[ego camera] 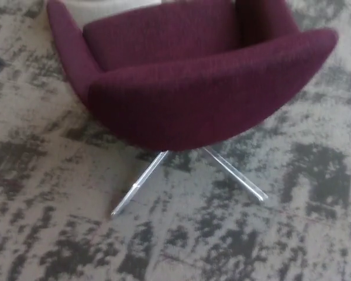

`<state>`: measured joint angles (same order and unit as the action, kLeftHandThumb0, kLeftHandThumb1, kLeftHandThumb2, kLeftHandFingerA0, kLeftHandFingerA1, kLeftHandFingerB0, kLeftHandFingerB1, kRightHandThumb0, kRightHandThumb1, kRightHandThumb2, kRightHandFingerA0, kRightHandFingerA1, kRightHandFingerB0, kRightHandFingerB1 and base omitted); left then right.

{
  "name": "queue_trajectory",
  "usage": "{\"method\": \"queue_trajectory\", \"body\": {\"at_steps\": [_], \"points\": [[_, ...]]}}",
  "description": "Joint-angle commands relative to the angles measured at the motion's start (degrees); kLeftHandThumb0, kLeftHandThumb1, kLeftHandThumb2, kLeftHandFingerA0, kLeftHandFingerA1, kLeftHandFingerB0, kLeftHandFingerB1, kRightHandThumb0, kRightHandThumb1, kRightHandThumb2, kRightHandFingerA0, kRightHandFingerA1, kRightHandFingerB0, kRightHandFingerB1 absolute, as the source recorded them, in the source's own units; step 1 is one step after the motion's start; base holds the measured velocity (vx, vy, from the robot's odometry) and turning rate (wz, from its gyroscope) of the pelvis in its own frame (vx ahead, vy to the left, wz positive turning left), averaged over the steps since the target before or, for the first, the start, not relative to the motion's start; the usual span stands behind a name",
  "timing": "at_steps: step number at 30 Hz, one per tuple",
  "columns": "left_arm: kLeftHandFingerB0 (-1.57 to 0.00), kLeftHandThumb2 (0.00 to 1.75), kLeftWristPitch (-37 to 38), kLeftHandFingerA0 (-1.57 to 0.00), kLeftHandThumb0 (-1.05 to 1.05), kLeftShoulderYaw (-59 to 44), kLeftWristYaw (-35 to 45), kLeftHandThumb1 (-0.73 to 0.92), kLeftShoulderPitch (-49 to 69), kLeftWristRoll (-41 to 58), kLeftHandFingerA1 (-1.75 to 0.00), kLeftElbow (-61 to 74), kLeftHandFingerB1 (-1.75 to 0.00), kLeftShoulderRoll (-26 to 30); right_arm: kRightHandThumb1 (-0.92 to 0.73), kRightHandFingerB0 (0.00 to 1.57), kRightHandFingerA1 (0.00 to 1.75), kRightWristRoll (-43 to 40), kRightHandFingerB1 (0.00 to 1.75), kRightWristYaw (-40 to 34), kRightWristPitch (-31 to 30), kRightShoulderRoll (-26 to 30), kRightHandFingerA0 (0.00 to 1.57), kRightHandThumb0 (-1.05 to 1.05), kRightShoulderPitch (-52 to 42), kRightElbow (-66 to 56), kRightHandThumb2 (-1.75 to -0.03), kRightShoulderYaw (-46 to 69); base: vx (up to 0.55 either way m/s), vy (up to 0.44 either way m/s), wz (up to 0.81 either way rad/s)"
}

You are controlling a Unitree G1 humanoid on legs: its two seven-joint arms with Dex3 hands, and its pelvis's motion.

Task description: The robot walks towards a chair and uses its right hand to push it from the side in an anticlockwise direction to rotate it

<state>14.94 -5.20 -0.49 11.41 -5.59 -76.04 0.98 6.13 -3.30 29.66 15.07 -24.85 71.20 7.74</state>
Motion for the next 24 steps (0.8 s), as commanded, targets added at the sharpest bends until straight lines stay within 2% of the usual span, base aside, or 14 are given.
{"method": "queue_trajectory", "body": {"at_steps": [1, 5, 6, 12, 16, 17, 18, 19, 21, 22, 24], "points": [[-0.26, 0.62, 2.4, -0.37, -0.64, 0.2, 0.1, 0.73, -1.7, 0.1, -0.49, 0.9, -0.33, -0.1, -0.72, 0.19, 0.56, -1.6, 0.29, 1.5, 0.9, 0.3, 0.48, -0.42, -0.8, -0.4, -0.64, 0.8, 0.43, -0.187, 0.01], [-0.25, 0.62, 2.7, -0.36, -0.61, -0.9, 1.3, 0.73, -1.5, 1.3, -0.50, 1.2, -0.34, -0.4, -0.72, 0.19, 0.57, -1.0, 0.28, 0.7, 0.4, 0.4, 0.48, -0.43, -0.6, -0.1, -0.63, 0.4, 0.31, -0.124, -0.01], [-0.17, 0.93, 2.3, -0.30, -0.65, -0.4, 1.1, 0.58, -1.6, 0.7, -0.57, 1.2, -0.46, -0.3, -0.71, 0.20, 0.58, -0.9, 0.29, 0.4, 0.4, 0.3, 0.49, -0.43, -0.6, -0.3, -0.61, 0.3, 0.30, -0.042, -0.16], [-0.17, 0.95, 2.7, -0.29, -0.67, 1.7, -0.3, 0.59, -1.8, -1.5, -0.57, 1.1, -0.47, 0.5, -0.70, 0.19, 0.55, -1.6, 0.28, 1.0, 0.0, 0.1, 0.46, -0.39, -0.5, -0.3, -0.61, 0.6, 0.32, 0.073, -0.18], [-0.16, 0.93, 1.4, -0.27, -0.65, 0.5, 0.9, 0.58, -2.0, 0.4, -0.56, 1.1, -0.46, 0.1, -0.69, 0.18, 0.51, -0.8, 0.28, 0.4, 0.8, 0.4, 0.43, -0.45, -1.0, -0.5, -0.60, 0.0, 0.37, 0.191, -0.09], [-0.26, 0.62, 1.5, -0.36, -0.61, -0.1, 1.0, 0.72, -2.0, 1.1, -0.49, 1.1, -0.34, -0.1, -0.68, 0.19, 0.51, -0.6, 0.28, 0.2, 0.7, 0.5, 0.44, -0.46, -1.0, -0.4, -0.60, -0.1, 0.33, 0.177, 0.03], [-0.26, 0.62, 1.8, -0.36, -0.61, -0.9, 1.2, 0.72, -1.9, 1.9, -0.49, 1.2, -0.34, -0.4, -0.68, 0.19, 0.51, -0.4, 0.28, -0.1, 0.6, 0.7, 0.44, -0.46, -1.0, -0.3, -0.60, -0.2, 0.32, 0.170, 0.03], [-0.16, 0.93, 1.9, -0.28, -0.64, -0.3, 0.8, 0.59, -2.0, 1.0, -0.56, 1.2, -0.46, -0.2, -0.66, 0.21, 0.55, -1.6, 0.29, 0.6, 0.9, 0.3, 0.47, -0.45, -1.0, -0.2, -0.59, 0.7, 0.31, 0.157, -0.01], [-0.16, 0.93, 2.0, -0.28, -0.64, 0.0, 0.7, 0.59, -2.1, 0.5, -0.56, 1.2, -0.46, 0.0, -0.66, 0.21, 0.55, -2.2, 0.29, 0.9, 1.0, -0.1, 0.47, -0.45, -1.0, -0.2, -0.59, 1.2, 0.15, 0.112, 0.04], [-0.28, 0.61, 1.3, -0.37, -0.61, -1.9, 0.8, 0.71, -2.3, 2.6, -0.53, 1.3, -0.34, -0.7, -0.69, 0.18, 0.53, -1.6, 0.28, 0.5, 0.9, 0.1, 0.45, -0.42, -1.1, -0.4, -0.60, 0.8, 0.12, 0.044, 0.08], [-0.26, 0.62, 1.2, -0.35, -0.61, -2.8, 1.3, 0.72, -2.4, 3.1, -0.52, 1.3, -0.34, -0.9, -0.68, 0.19, 0.53, -1.2, 0.28, 0.2, 1.0, 0.1, 0.44, -0.43, -1.4, -0.8, -0.60, 0.5, 0.10, 0.005, 0.08]]}}
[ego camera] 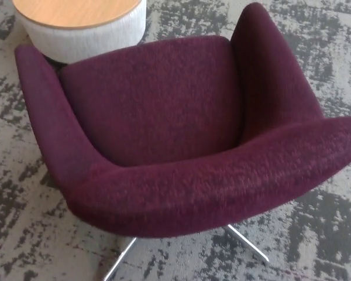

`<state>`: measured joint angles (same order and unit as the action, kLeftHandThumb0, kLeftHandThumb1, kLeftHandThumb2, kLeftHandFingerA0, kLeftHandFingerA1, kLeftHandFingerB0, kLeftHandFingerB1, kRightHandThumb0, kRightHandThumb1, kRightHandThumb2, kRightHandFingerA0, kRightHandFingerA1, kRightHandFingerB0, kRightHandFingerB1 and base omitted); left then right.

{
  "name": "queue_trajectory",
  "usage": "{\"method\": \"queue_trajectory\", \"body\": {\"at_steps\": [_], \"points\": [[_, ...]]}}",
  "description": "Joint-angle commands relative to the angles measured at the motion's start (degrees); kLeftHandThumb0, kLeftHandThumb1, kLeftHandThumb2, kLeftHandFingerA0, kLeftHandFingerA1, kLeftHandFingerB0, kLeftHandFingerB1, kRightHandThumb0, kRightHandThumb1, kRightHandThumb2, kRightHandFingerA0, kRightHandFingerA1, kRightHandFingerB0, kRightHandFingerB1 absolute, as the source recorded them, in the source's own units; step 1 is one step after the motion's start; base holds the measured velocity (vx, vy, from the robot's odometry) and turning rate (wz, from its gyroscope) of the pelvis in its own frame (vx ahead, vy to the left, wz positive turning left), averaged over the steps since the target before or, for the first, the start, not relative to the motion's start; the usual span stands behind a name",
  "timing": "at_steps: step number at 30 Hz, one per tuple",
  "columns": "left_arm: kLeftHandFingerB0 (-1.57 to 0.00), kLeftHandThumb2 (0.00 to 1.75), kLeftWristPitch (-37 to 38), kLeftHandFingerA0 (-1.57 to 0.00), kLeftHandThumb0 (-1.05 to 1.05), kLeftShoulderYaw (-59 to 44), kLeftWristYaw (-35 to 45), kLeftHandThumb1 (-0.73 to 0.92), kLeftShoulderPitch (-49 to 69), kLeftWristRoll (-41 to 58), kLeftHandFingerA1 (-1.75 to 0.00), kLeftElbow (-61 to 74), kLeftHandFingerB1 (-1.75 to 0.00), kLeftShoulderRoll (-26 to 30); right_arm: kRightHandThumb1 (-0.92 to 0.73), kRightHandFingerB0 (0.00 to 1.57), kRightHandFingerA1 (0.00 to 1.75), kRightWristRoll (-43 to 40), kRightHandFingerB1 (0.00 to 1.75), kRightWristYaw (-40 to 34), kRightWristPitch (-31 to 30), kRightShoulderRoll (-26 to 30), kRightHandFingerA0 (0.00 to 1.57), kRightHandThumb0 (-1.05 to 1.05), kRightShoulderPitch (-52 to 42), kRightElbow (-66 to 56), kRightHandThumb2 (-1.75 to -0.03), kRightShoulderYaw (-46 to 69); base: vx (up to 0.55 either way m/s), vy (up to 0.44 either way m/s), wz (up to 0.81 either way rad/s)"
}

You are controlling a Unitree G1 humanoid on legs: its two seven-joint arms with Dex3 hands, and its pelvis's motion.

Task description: The robot walks towards a chair and uses its right hand to push it from the side in an anticlockwise direction to rotate it

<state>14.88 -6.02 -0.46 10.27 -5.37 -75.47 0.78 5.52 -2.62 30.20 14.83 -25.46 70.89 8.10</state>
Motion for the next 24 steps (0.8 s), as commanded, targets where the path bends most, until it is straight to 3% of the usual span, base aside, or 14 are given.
{"method": "queue_trajectory", "body": {"at_steps": [1, 5, 6, 7, 9, 10, 11, 12, 14, 15, 20, 21, 22, 24], "points": [[-0.26, 0.62, 1.3, -0.35, -0.61, -2.1, 1.5, 0.72, -1.2, 2.7, -0.52, 0.7, -0.34, -0.7, -0.68, 0.19, 0.53, -0.6, 0.28, -0.5, 0.5, 0.3, 0.44, -0.43, -0.9, -0.6, -0.60, 0.1, 0.09, -0.048, 0.05], [-0.27, 0.62, 1.5, -0.38, -0.66, 0.3, 0.3, 0.75, -1.6, 0.0, -0.51, 0.6, -0.33, 0.2, -0.65, 0.19, 0.50, -1.3, 0.28, -0.1, -0.4, 0.1, 0.45, -0.46, 0.1, -0.2, -0.60, 0.7, 0.09, -0.171, -0.12], [-0.18, 0.93, 1.2, -0.28, -0.67, -1.0, 1.2, 0.58, -1.7, 1.7, -0.56, 0.8, -0.46, -0.1, -0.66, 0.19, 0.49, -1.1, 0.28, 0.0, 0.0, 0.4, 0.41, -0.47, 0.1, 0.1, -0.60, 0.6, 0.10, -0.241, 0.11], [-0.18, 0.93, 1.2, -0.28, -0.67, -1.5, 1.6, 0.58, -1.8, 2.2, -0.56, 0.9, -0.46, -0.2, -0.66, 0.19, 0.49, -1.0, 0.28, 0.1, 0.1, 0.5, 0.41, -0.47, 0.2, 0.3, -0.60, 0.6, 0.04, -0.160, 0.12], [-0.18, 0.93, 1.2, -0.28, -0.66, -1.7, 1.4, 0.59, -1.8, 1.9, -0.55, 0.8, -0.46, -0.3, -0.51, 0.11, 0.56, -1.1, 0.40, -0.3, 0.5, 0.4, 0.35, -0.52, -0.4, -0.4, -0.81, 0.5, 0.01, -0.061, -0.02], [-0.28, 0.62, -0.1, -0.35, -0.61, -3.5, 1.8, 0.72, -2.3, 3.7, -0.46, 0.9, -0.33, -0.7, -0.47, 0.00, 0.60, -1.4, 0.45, 0.3, 1.3, 0.3, 0.28, -0.38, -0.9, -0.9, -0.96, 0.7, 0.00, 0.000, 0.00], [-0.28, 0.62, -0.3, -0.35, -0.61, -3.8, 1.9, 0.72, -2.3, 3.8, -0.46, 0.9, -0.33, -0.8, -0.47, 0.00, 0.60, -1.4, 0.45, 0.4, 1.4, 0.3, 0.28, -0.38, -1.0, -0.9, -0.96, 0.7, 0.00, 0.000, 0.00], [-0.24, 0.63, 0.9, -0.35, -0.62, -2.0, 1.3, 0.77, -2.2, 1.6, -0.46, 0.9, -0.33, -0.3, -0.70, 0.13, 0.47, -1.6, 0.28, 0.4, 1.5, 0.2, 0.32, -0.56, -1.1, -1.5, -0.63, 0.8, 0.00, 0.000, 0.00], [-0.17, 0.92, 0.5, -0.29, -0.64, -5.4, 4.1, 0.57, -2.7, 5.5, -0.57, 1.2, -0.45, -1.1, -0.55, 0.06, 0.57, -2.1, 0.36, 0.5, 3.2, 0.0, 0.25, -0.67, -3.3, -5.3, -0.87, 1.0, 0.00, 0.000, 0.00], [-0.31, 0.60, -1.0, -0.40, -0.61, -7.4, 3.3, 0.67, -3.5, 7.4, -0.54, 1.3, -0.34, -1.7, -0.54, 0.05, 0.55, -2.4, 0.37, 0.7, 2.9, -0.1, 0.22, -0.65, -3.8, -6.1, -0.88, 1.2, -0.04, 0.112, -0.01], [-0.26, 0.62, 0.0, -0.42, -0.61, -7.7, 4.5, 0.72, -3.3, 5.7, -0.56, 2.5, -0.32, -1.8, -0.55, 0.05, 0.53, -1.2, 0.36, -0.2, 1.6, 0.3, 0.21, -0.64, -4.5, -7.9, -0.88, 0.4, 0.06, 0.193, -0.03], [-0.25, 0.61, -0.3, -0.40, -0.61, -8.0, 4.7, 0.72, -3.5, 5.9, -0.55, 2.6, -0.33, -1.8, -0.71, 0.12, 0.44, -1.5, 0.27, 0.1, 1.1, 0.3, 0.27, -0.58, -3.8, -7.0, -0.61, 0.5, 0.08, 0.179, -0.07], [-0.34, 0.60, -1.4, -0.40, -0.58, -9.8, 4.8, 0.64, -4.0, 7.7, -0.61, 2.6, -0.37, -2.2, -0.53, 0.05, 0.51, -2.7, 0.39, 1.4, 1.1, 0.0, 0.16, -0.66, -3.9, -7.4, -0.87, 1.1, 0.01, 0.112, -0.03], [-0.34, 0.60, -3.2, -0.40, -0.58, -12.8, 5.0, 0.64, -4.7, 9.9, -0.61, 2.5, -0.37, -2.9, -0.53, 0.05, 0.51, -4.2, 0.39, 3.3, 1.3, -0.5, 0.16, -0.66, -4.3, -8.4, -0.87, 2.1, 0.02, 0.052, 0.02]]}}
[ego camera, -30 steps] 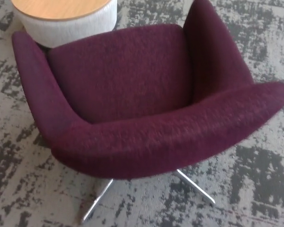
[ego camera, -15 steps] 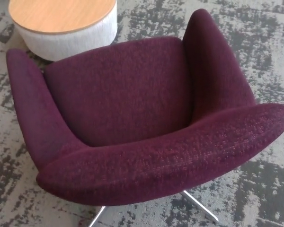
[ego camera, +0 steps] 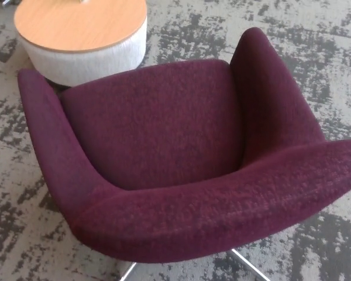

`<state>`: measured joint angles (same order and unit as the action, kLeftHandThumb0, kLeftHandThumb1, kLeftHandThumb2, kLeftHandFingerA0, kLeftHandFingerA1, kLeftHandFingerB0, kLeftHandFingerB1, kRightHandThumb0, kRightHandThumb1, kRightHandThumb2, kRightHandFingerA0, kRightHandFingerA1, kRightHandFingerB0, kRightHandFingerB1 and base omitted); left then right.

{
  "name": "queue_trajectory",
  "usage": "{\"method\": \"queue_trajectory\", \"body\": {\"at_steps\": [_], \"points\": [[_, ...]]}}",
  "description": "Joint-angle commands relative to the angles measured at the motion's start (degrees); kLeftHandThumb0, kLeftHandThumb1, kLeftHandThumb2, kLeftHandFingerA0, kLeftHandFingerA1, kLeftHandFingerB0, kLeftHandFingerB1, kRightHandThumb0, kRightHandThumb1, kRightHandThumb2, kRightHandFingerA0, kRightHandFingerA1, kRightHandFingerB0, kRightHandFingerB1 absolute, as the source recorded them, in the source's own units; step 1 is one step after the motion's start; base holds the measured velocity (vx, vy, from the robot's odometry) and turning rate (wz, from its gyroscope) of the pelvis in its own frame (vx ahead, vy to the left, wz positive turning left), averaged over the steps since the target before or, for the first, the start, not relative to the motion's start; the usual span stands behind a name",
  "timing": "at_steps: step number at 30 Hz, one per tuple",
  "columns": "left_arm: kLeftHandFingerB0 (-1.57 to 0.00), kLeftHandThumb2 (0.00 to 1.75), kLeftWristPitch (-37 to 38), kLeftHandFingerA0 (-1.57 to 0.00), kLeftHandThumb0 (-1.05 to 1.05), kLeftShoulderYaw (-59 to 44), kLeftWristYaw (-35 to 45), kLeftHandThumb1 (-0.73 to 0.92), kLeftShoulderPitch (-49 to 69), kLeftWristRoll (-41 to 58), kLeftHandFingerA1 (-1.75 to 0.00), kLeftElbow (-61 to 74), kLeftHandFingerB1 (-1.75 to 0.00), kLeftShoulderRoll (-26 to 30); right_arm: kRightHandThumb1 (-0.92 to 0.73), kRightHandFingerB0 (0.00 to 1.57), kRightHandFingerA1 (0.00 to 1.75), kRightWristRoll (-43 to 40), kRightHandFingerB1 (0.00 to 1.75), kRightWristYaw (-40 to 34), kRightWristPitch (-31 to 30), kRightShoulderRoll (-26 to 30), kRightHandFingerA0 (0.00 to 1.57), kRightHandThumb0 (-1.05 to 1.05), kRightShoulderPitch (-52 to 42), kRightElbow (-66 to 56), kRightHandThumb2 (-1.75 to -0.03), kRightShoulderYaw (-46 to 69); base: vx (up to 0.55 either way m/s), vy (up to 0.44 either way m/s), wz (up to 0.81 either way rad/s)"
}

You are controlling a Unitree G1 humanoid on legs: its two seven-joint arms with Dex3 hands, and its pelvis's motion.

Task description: The robot walks towards a chair and uses its right hand to push it from the side in an anticlockwise direction to rotate it

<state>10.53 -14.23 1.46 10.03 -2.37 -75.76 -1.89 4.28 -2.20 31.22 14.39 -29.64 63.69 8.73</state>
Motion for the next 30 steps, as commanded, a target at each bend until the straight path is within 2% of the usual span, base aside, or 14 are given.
{"method": "queue_trajectory", "body": {"at_steps": [1, 6, 7, 8, 9, 11, 12, 14, 15, 20, 21, 25, 26, 30], "points": [[-0.34, 0.60, 1.1, -0.40, -0.58, -4.9, 3.1, 0.64, -4.5, 6.7, -0.61, 2.9, -0.37, -0.3, -0.53, 0.05, 0.51, -3.0, 0.39, 2.9, 0.2, -0.1, 0.16, -0.66, -0.1, -1.3, -0.87, 1.6, 0.00, 0.000, 0.00], [-0.34, 0.60, 0.8, -0.40, -0.58, -6.0, 3.4, 0.64, -4.5, 5.9, -0.61, 3.0, -0.37, -0.4, -0.53, 0.05, 0.51, -2.9, 0.39, 3.3, 0.1, -0.2, 0.16, -0.66, -0.2, -1.6, -0.87, 1.9, 0.08, -0.074, 0.10], [-0.32, 0.61, 2.0, -0.45, -0.61, -4.5, 2.3, 0.69, -4.1, 3.8, -0.56, 3.0, -0.34, -0.2, -0.70, 0.11, 0.42, -2.9, 0.27, 3.5, 0.5, -0.1, 0.19, -0.62, -0.3, -1.8, -0.61, 1.9, 0.10, -0.164, 0.06], [-0.32, 0.61, 3.5, -0.45, -0.61, -2.5, 1.0, 0.69, -3.7, 1.4, -0.56, 3.1, -0.34, 0.1, -0.70, 0.11, 0.42, -2.9, 0.27, 3.7, 1.0, 0.0, 0.19, -0.62, -0.4, -2.0, -0.61, 1.9, 0.00, -0.196, 0.09], [-0.30, 0.62, 3.7, -0.39, -0.64, -0.8, 0.8, 0.72, -4.3, -0.2, -0.54, 3.5, -0.33, 1.1, -0.49, 0.00, 0.51, -9.3, 0.50, 9.1, 0.2, 0.4, 0.00, -0.35, 2.8, -5.4, -1.02, 5.8, 0.11, -0.223, 0.15], [-0.30, 0.62, 3.7, -0.39, -0.64, -0.1, 0.7, 0.72, -4.4, 0.1, -0.54, 3.6, -0.33, 1.2, -0.49, 0.00, 0.51, -9.8, 0.50, 10.2, -0.2, 0.3, 0.00, -0.35, 3.2, -6.1, -1.02, 6.8, 0.20, -0.191, -0.29], [-0.30, 0.61, 2.9, -0.38, -0.60, -2.0, 2.1, 0.68, -4.6, 3.0, -0.56, 3.7, -0.34, 0.9, -0.67, 0.09, 0.39, -9.0, 0.21, 9.1, 0.8, 1.1, 0.14, -0.60, 3.2, -10.1, -0.63, 7.0, 0.21, -0.040, 0.11], [-0.30, 0.61, 2.6, -0.38, -0.60, -2.9, 2.8, 0.68, -4.7, 4.1, -0.56, 3.8, -0.34, 0.7, -0.67, 0.09, 0.39, -8.6, 0.21, 8.9, 0.7, 1.4, 0.14, -0.60, 3.0, -12.6, -0.63, 7.3, 0.08, -0.124, 0.05], [-0.31, 0.60, 2.8, -0.42, -0.61, -3.2, 2.6, 0.67, -4.8, 4.2, -0.55, 3.7, -0.34, 0.8, -0.47, 0.00, 0.48, -11.4, 0.30, 10.4, -1.3, 2.0, 0.04, -0.62, 3.5, -18.3, -0.87, 8.7, 0.05, -0.071, 0.06], [-0.31, 0.60, 2.8, -0.42, -0.61, -3.5, 2.6, 0.67, -4.9, 4.1, -0.55, 3.6, -0.34, 0.7, -0.47, 0.00, 0.48, -12.5, 0.30, 11.5, -4.5, 1.8, 0.04, -0.62, 2.7, -23.8, -0.87, 10.0, 0.01, -0.009, 0.02], [-0.31, 0.62, 5.2, -0.42, -0.67, -1.2, 1.3, 0.71, -4.3, 1.3, -0.51, 3.8, -0.33, 1.2, -0.67, 0.10, 0.47, -14.3, 0.22, 10.1, -5.3, 1.2, 0.16, -0.57, 3.4, -28.7, -0.62, 11.5, 0.04, 0.096, -0.01], [-0.33, 0.63, 5.8, -0.46, -0.70, 2.4, -1.9, 0.74, -4.2, -1.4, -0.49, 3.9, -0.33, 1.8, -0.68, 0.10, 0.45, -13.3, 0.21, 8.4, -5.8, 0.6, 0.18, -0.56, 3.4, -32.8, -0.63, 12.7, 0.04, 0.162, 0.01], [-0.29, 0.62, 5.3, -0.41, -0.65, 0.3, 0.2, 0.71, -4.6, 1.6, -0.57, 3.9, -0.34, 1.1, -0.68, 0.10, 0.47, -14.3, 0.26, 8.8, -6.3, 0.2, 0.25, -0.55, 4.1, -33.1, -0.60, 13.2, 0.12, 0.192, 0.50], [-0.30, 0.61, 4.6, -0.44, -0.63, -1.5, 1.0, 0.70, -5.2, 3.1, -0.57, 4.1, -0.34, 0.5, -0.67, 0.11, 0.52, -15.9, 0.23, 10.8, -7.2, -1.5, 0.21, -0.53, 4.0, -31.0, -0.62, 13.8, 0.05, 0.199, 0.07]]}}
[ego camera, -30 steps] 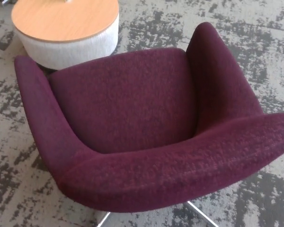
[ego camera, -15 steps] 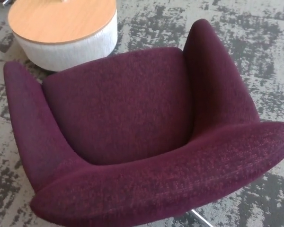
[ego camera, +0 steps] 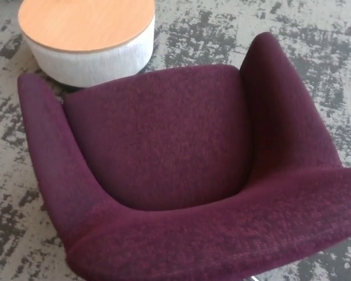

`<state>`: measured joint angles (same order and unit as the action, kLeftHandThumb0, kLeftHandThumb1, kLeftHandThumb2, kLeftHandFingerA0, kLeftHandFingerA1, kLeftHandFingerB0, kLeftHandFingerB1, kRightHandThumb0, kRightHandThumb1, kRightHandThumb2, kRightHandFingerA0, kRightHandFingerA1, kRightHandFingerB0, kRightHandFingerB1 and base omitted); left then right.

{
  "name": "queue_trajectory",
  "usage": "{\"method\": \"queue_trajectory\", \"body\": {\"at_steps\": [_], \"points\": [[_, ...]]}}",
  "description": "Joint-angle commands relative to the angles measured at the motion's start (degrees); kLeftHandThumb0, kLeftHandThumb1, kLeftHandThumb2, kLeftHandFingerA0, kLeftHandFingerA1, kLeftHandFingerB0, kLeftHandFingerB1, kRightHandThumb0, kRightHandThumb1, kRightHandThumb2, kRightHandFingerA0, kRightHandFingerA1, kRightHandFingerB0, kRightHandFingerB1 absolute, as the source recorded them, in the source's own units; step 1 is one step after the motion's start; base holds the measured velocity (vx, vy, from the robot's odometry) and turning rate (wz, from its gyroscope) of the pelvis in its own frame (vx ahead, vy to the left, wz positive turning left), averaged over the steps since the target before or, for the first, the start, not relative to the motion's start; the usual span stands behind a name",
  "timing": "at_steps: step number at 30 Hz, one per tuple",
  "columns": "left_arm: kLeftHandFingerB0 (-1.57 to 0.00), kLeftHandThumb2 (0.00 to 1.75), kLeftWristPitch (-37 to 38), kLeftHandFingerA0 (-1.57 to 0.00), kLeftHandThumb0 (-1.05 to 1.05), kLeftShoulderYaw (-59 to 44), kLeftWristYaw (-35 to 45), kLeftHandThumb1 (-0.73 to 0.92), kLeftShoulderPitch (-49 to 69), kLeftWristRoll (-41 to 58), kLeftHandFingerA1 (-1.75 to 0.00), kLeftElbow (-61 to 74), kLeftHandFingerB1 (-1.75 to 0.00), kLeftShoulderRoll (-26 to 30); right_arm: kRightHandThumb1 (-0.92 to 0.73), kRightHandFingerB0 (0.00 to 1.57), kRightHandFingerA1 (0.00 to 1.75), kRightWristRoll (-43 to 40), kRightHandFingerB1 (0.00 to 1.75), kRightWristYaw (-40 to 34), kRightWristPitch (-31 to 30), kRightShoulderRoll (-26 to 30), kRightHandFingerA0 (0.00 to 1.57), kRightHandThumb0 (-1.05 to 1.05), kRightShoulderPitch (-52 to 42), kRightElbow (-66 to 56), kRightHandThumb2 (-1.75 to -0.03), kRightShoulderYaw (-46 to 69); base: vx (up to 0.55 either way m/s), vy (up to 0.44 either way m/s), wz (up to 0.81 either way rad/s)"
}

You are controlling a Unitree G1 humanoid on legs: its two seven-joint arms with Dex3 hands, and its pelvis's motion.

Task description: The robot walks towards a chair and uses its right hand to push it from the side in an anticlockwise direction to rotate it

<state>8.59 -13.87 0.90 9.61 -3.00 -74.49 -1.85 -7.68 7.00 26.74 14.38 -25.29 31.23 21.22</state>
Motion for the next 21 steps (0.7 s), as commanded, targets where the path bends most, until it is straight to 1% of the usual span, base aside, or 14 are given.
{"method": "queue_trajectory", "body": {"at_steps": [1, 4, 5, 7, 9, 10, 11, 15, 16, 17, 18, 19, 20, 21], "points": [[-0.30, 0.61, 6.5, -0.44, -0.63, -2.0, 1.5, 0.70, -4.8, 3.6, -0.57, 2.8, -0.34, 0.5, -0.67, 0.11, 0.52, -3.9, 0.23, 1.7, -2.8, -1.5, 0.21, -0.53, -0.3, 1.4, -0.62, 1.5, 0.02, 0.069, 0.08], [-0.30, 0.61, 6.5, -0.44, -0.63, -2.3, 1.6, 0.70, -4.8, 3.4, -0.57, 2.8, -0.34, 0.4, -0.67, 0.11, 0.52, -3.9, 0.23, 1.9, -2.9, -1.6, 0.21, -0.53, -0.3, 1.4, -0.62, 1.7, 0.00, 0.000, 0.00], [-0.31, 0.61, 6.0, -0.43, -0.65, -2.4, 1.1, 0.68, -5.0, 3.4, -0.61, 2.5, -0.34, 0.4, -0.68, 0.09, 0.47, -2.0, 0.26, 1.3, -2.5, -1.9, 0.20, -0.60, -1.2, 4.6, -0.60, 0.6, 0.03, -0.037, 0.07], [-0.30, 0.61, 6.0, -0.41, -0.64, -1.8, 0.1, 0.71, -4.6, 2.4, -0.57, 2.0, -0.33, 0.5, -0.68, 0.11, 0.50, 1.3, 0.21, 0.2, -2.0, -2.3, 0.22, -0.61, -2.9, 10.6, -0.64, -1.4, 0.03, -0.083, 0.12], [-0.30, 0.62, 6.2, -0.45, -0.65, -1.1, -0.8, 0.72, -4.4, 1.5, -0.54, 1.9, -0.33, 0.7, -0.68, 0.12, 0.49, 1.1, 0.21, -0.3, -1.9, -2.2, 0.23, -0.60, -3.1, 11.2, -0.63, -1.7, 0.02, -0.142, 0.28], [-0.30, 0.62, 5.7, -0.45, -0.65, -1.0, -1.1, 0.72, -4.5, 1.3, -0.54, 1.9, -0.33, 0.7, -0.68, 0.12, 0.49, 1.0, 0.21, -0.4, -2.2, -2.2, 0.23, -0.60, -3.3, 10.9, -0.63, -1.6, -0.01, -0.154, 0.03], [-0.32, 0.60, 5.3, -0.42, -0.63, -2.6, -0.9, 0.67, -4.8, 3.1, -0.52, 1.9, -0.34, 0.4, -0.69, 0.09, 0.45, 0.3, 0.26, -0.1, -2.5, -1.8, 0.19, -0.58, -2.7, 11.2, -0.61, -1.2, -0.13, -0.317, -0.09], [-0.31, 0.60, 5.7, -0.42, -0.62, -4.1, 0.3, 0.67, -4.9, 3.9, -0.54, 1.9, -0.34, 0.5, -0.68, 0.10, 0.49, -0.6, 0.21, 0.8, -0.7, -0.8, 0.16, -0.59, -1.5, 12.1, -0.62, -0.5, -0.05, -0.142, 0.00], [-0.29, 0.61, 5.7, -0.40, -0.67, -3.0, 0.6, 0.72, -5.0, 2.6, -0.51, 1.8, -0.32, 1.0, -0.51, 0.00, 0.51, -1.0, 0.50, 0.9, -2.5, -0.2, 0.01, -0.35, -1.4, 9.4, -1.04, -0.2, 0.00, 0.000, 0.00], [-0.31, 0.61, 5.6, -0.42, -0.66, -2.5, 0.1, 0.70, -5.1, 2.0, -0.51, 1.7, -0.33, 1.2, -0.70, 0.06, 0.43, -1.2, 0.25, 1.1, -3.1, 0.4, 0.11, -0.60, -1.2, 7.7, -0.61, 0.1, -0.03, -0.019, 0.07], [-0.31, 0.61, 5.4, -0.42, -0.66, -2.5, -0.7, 0.70, -5.3, 2.0, -0.51, 1.7, -0.33, 1.0, -0.70, 0.06, 0.43, -1.3, 0.25, 1.4, -2.8, 0.8, 0.11, -0.60, -1.0, 6.9, -0.61, 0.3, 0.00, 0.000, 0.00], [-0.31, 0.61, 5.2, -0.46, -0.66, -2.6, -0.5, 0.69, -5.3, 2.3, -0.56, 1.7, -0.32, 1.1, -0.67, 0.10, 0.49, -1.0, 0.22, 0.4, -3.0, 1.0, 0.15, -0.57, -0.8, 5.3, -0.63, 0.6, 0.00, 0.000, 0.00], [-0.30, 0.62, 5.9, -0.48, -0.64, -2.1, -0.5, 0.73, -4.9, 1.8, -0.54, 1.8, -0.34, 1.2, -0.51, 0.00, 0.52, -1.5, 0.50, -0.1, -3.4, 1.8, 0.01, -0.35, 0.4, 3.0, -1.03, 1.5, 0.00, 0.000, 0.00], [-0.30, 0.62, 7.0, -0.48, -0.64, -1.3, -0.8, 0.73, -4.4, 0.9, -0.54, 1.9, -0.34, 1.3, -0.51, 0.00, 0.52, -2.7, 0.50, 1.0, -3.8, 2.4, 0.01, -0.35, 1.4, 2.9, -1.03, 2.2, -0.01, 0.109, -0.08]]}}
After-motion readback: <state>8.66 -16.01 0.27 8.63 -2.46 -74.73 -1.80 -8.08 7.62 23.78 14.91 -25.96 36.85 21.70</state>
